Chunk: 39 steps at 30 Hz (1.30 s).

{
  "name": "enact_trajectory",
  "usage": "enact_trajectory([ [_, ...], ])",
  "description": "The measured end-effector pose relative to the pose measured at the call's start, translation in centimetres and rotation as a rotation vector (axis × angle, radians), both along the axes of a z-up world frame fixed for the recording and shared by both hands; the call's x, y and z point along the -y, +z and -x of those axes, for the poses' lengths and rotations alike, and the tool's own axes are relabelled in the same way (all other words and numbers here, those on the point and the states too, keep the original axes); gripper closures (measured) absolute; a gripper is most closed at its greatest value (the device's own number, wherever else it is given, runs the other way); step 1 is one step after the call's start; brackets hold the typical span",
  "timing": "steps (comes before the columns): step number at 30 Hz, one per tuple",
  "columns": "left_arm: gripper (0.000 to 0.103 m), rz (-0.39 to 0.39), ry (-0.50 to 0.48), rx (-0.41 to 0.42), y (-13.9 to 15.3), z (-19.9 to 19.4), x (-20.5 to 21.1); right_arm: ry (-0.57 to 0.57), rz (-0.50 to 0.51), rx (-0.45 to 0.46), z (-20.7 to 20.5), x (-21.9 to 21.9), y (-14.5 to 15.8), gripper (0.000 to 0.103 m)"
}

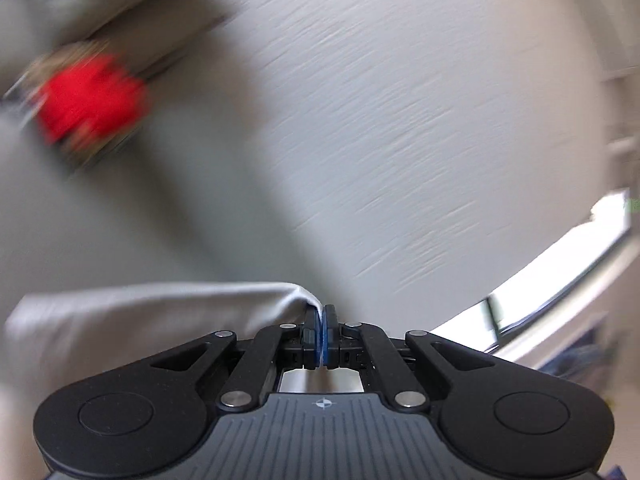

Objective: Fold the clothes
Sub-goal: 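Lift the sweatshirt up with both grippers and shake it out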

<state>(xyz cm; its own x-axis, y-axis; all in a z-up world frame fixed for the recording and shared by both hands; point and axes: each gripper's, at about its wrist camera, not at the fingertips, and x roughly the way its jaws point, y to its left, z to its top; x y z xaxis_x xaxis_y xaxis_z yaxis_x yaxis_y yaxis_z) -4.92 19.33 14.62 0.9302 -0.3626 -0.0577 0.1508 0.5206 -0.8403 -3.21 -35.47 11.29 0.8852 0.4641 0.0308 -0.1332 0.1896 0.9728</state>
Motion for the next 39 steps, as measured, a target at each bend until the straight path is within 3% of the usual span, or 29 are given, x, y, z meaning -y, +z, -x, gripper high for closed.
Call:
enact_trajectory([
  [3, 0.103, -0.011, 0.033, 0.228, 7.9, 1.5, 0.2, -0.202, -0.008, 0.158, 2.0, 1.4, 5.7, 0.102],
  [5, 0.103, -0.107, 0.064, 0.222, 11.0, 2.0, 1.5, -0.200, 0.034, 0.054, 2.2, 1.0, 6.3, 0.102],
  [7, 0.103, -0.155, 0.035, 0.129, 11.7, 1.0, 2.8, -0.150, 0.070, -0.004, 2.4, 0.5, 6.8, 0.102],
  [9, 0.103, -0.155, 0.005, 0.107, 11.7, 0.4, 3.1, -0.054, 0.097, -0.017, 2.6, 0.0, 7.1, 0.102],
  [10, 0.103, -0.141, -0.005, 0.098, 11.9, 0.4, 3.1, -0.053, 0.111, 0.021, 3.3, 0.3, 8.2, 0.102],
  [14, 0.103, -0.097, 0.069, 0.282, 14.0, 3.9, 2.2, -0.201, 0.163, 0.297, 7.2, 0.9, 12.9, 0.102],
  [16, 0.103, -0.096, 0.138, 0.370, 15.0, 6.2, 2.0, -0.263, 0.251, 0.303, 7.8, 0.5, 14.0, 0.102],
  [18, 0.103, -0.137, 0.199, 0.379, 15.4, 7.5, 2.2, -0.192, 0.299, 0.251, 6.9, 0.0, 14.3, 0.102],
  [21, 0.103, -0.125, 0.209, 0.451, 15.2, 9.8, 2.9, -0.218, 0.315, 0.383, 9.6, 0.2, 15.6, 0.102],
  [24, 0.103, -0.196, 0.288, 0.508, 16.5, 11.4, 5.0, -0.280, 0.341, 0.483, 11.1, 0.0, 16.8, 0.102],
  [25, 0.103, -0.207, 0.282, 0.465, 16.3, 10.2, 4.8, -0.302, 0.353, 0.507, 11.2, -0.3, 17.2, 0.102],
  [27, 0.103, -0.227, 0.266, 0.368, 15.7, 7.7, 4.3, -0.271, 0.402, 0.420, 8.7, -1.5, 17.1, 0.102],
  [30, 0.103, -0.166, 0.173, 0.193, 13.2, 2.5, 3.3, -0.241, 0.374, 0.338, 3.7, -2.0, 15.1, 0.102],
  [31, 0.103, -0.179, 0.167, 0.142, 12.4, 0.9, 3.5, -0.256, 0.414, 0.285, 2.0, -2.3, 14.5, 0.102],
  [34, 0.103, -0.185, 0.127, -0.026, 10.3, -5.3, 3.4, -0.208, 0.483, 0.041, -8.8, -2.3, 11.8, 0.102],
  [36, 0.103, -0.187, 0.112, -0.127, 9.2, -10.4, 3.7, -0.188, 0.546, -0.068, -16.5, -3.1, 10.9, 0.102],
  [38, 0.103, -0.219, 0.115, -0.175, 9.7, -15.3, 4.2, -0.234, 0.630, -0.098, -22.2, -4.0, 11.7, 0.102],
  [39, 0.103, -0.221, 0.131, -0.143, 11.2, -16.5, 4.1, -0.248, 0.646, -0.088, -24.4, -4.2, 12.6, 0.102],
])
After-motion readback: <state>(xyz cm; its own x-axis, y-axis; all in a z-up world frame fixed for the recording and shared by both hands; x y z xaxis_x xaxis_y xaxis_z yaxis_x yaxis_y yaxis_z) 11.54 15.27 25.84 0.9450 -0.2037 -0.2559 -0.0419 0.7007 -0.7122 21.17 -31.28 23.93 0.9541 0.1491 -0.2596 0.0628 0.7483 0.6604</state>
